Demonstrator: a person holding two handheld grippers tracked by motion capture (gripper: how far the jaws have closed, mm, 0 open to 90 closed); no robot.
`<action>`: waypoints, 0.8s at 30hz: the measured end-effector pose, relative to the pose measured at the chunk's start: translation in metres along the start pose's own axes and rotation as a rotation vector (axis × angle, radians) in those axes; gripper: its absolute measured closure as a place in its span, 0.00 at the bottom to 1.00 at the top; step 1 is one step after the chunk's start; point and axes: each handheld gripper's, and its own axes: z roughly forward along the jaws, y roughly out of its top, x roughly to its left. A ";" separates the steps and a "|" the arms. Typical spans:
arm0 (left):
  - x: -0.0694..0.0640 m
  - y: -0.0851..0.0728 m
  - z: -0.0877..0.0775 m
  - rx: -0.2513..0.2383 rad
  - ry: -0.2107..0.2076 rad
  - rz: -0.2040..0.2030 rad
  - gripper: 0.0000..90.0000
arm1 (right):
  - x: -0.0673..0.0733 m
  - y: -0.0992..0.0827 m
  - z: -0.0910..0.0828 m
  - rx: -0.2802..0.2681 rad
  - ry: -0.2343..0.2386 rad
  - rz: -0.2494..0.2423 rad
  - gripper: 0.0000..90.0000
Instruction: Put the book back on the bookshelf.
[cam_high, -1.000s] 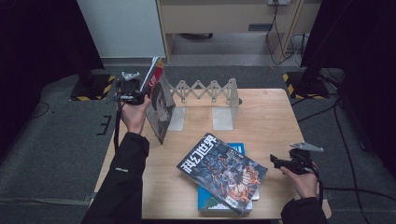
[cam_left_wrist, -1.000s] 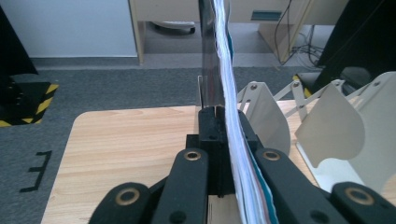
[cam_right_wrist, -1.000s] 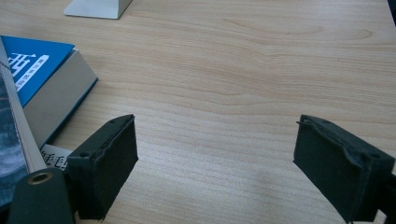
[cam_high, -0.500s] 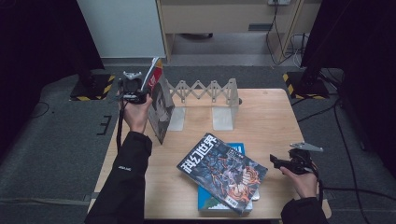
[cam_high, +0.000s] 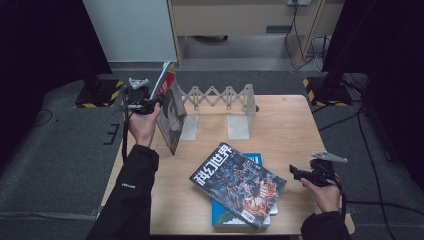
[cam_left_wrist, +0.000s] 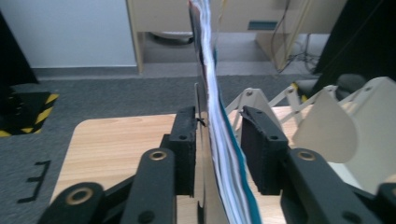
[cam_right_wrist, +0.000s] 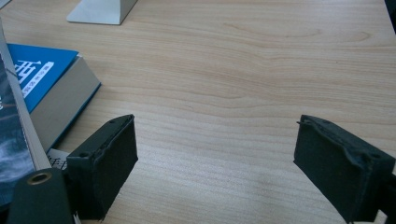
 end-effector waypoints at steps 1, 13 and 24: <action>0.001 0.000 -0.002 -0.008 -0.007 -0.001 0.69 | 0.000 0.000 0.000 -0.001 0.001 0.003 0.15; 0.018 -0.019 -0.037 -0.124 -0.086 0.012 0.46 | 0.002 0.004 -0.005 -0.019 0.012 -0.009 0.17; 0.019 -0.060 -0.063 -0.110 -0.169 0.005 0.31 | 0.004 0.007 -0.011 -0.062 0.026 -0.042 0.23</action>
